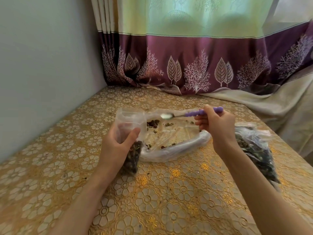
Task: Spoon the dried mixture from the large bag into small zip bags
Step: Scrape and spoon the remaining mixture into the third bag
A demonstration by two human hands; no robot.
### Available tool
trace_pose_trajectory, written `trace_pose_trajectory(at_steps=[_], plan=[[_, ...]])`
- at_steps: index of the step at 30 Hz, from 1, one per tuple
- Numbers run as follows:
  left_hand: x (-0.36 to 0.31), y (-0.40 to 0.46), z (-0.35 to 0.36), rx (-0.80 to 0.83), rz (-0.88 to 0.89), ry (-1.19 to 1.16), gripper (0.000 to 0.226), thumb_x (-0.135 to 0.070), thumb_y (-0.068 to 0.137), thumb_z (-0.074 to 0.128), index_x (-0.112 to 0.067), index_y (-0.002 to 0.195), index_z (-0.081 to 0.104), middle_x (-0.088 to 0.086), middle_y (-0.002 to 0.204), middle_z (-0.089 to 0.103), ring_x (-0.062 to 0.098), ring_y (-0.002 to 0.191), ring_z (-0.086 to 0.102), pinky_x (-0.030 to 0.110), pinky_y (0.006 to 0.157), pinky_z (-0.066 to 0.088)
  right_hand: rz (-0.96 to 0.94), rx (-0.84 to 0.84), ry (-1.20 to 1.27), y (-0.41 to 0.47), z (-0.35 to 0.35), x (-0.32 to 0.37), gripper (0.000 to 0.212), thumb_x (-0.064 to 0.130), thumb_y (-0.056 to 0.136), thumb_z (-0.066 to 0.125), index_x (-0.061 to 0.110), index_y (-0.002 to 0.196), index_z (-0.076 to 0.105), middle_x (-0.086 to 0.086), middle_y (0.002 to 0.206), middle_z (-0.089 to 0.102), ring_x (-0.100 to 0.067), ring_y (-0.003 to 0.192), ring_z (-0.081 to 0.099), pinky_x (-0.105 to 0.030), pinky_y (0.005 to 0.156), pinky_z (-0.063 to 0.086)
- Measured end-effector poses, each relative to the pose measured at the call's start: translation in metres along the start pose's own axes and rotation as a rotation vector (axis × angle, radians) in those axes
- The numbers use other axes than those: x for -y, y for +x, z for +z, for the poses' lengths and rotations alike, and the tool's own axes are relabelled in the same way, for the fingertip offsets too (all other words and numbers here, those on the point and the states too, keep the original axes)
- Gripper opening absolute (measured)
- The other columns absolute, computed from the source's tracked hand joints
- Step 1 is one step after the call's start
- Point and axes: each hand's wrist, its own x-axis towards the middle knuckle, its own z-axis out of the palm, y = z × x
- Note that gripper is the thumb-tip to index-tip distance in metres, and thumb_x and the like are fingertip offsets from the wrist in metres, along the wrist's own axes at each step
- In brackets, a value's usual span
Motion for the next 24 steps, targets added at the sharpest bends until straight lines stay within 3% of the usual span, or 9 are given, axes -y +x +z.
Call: trace_pose_trajectory(at_steps=[4,8,10,13,16,21,24], plan=[[-0.006,0.002,-0.005,-0.114,0.034,-0.071,0.033,-0.044,0.071,0.064,-0.026,0.097,0.056,-0.013,0.088,0.071,0.001,0.078,0.067,0.009,0.06,0.05,-0.022,-0.118,-0.269,0.018,-0.003,-0.015,0.033,0.013,0.092,0.05,0.011,0.061,0.062,0.007,0.05,0.065,-0.012,0.053,0.057,-0.02,0.051,0.048],[-0.001,0.005,-0.012,-0.199,0.057,-0.027,0.029,-0.047,0.072,0.063,-0.032,0.096,0.055,-0.007,0.089,0.07,-0.002,0.083,0.066,0.006,0.065,0.048,-0.032,-0.154,-0.373,0.034,0.0,-0.02,0.037,0.011,0.089,0.047,0.014,0.056,0.062,-0.006,0.063,0.071,-0.023,0.064,0.065,-0.048,0.083,0.052],[0.003,0.007,-0.014,-0.207,0.054,-0.026,0.028,-0.045,0.073,0.063,-0.032,0.096,0.056,-0.011,0.088,0.07,-0.002,0.083,0.065,0.006,0.066,0.048,-0.009,-0.137,-0.394,0.039,0.003,-0.023,0.039,0.01,0.089,0.046,0.013,0.054,0.063,-0.01,0.065,0.071,-0.027,0.067,0.065,-0.05,0.087,0.05],[0.008,0.01,-0.015,-0.218,0.047,-0.031,0.027,-0.042,0.073,0.063,-0.03,0.097,0.057,-0.013,0.086,0.07,-0.001,0.082,0.066,0.008,0.065,0.049,0.07,-0.109,-0.403,0.045,0.009,-0.029,0.034,0.01,0.09,0.043,-0.003,0.072,0.07,-0.003,0.063,0.071,-0.011,0.054,0.058,-0.035,0.076,0.054],[0.012,0.011,-0.013,-0.219,0.036,-0.038,0.032,-0.043,0.073,0.062,-0.027,0.1,0.058,-0.006,0.088,0.069,0.0,0.081,0.066,0.009,0.065,0.05,0.142,-0.088,-0.352,0.048,0.016,-0.034,0.035,0.01,0.09,0.043,-0.004,0.076,0.072,-0.004,0.064,0.07,-0.006,0.05,0.055,-0.021,0.054,0.047],[0.014,0.012,-0.013,-0.22,0.023,-0.034,0.031,-0.046,0.071,0.062,-0.028,0.096,0.058,-0.009,0.082,0.069,0.001,0.079,0.066,0.01,0.066,0.05,0.257,0.013,-0.203,0.045,0.025,-0.038,0.037,0.005,0.087,0.04,-0.001,0.066,0.07,-0.012,0.068,0.072,-0.009,0.049,0.053,-0.018,0.047,0.044],[0.015,0.012,-0.012,-0.216,0.031,-0.034,0.029,-0.044,0.072,0.062,-0.028,0.095,0.058,-0.012,0.08,0.07,0.001,0.078,0.066,0.009,0.065,0.049,0.244,0.04,-0.224,0.042,0.029,-0.038,0.037,0.006,0.087,0.041,0.001,0.064,0.07,-0.008,0.065,0.072,-0.008,0.05,0.054,-0.017,0.047,0.044]])
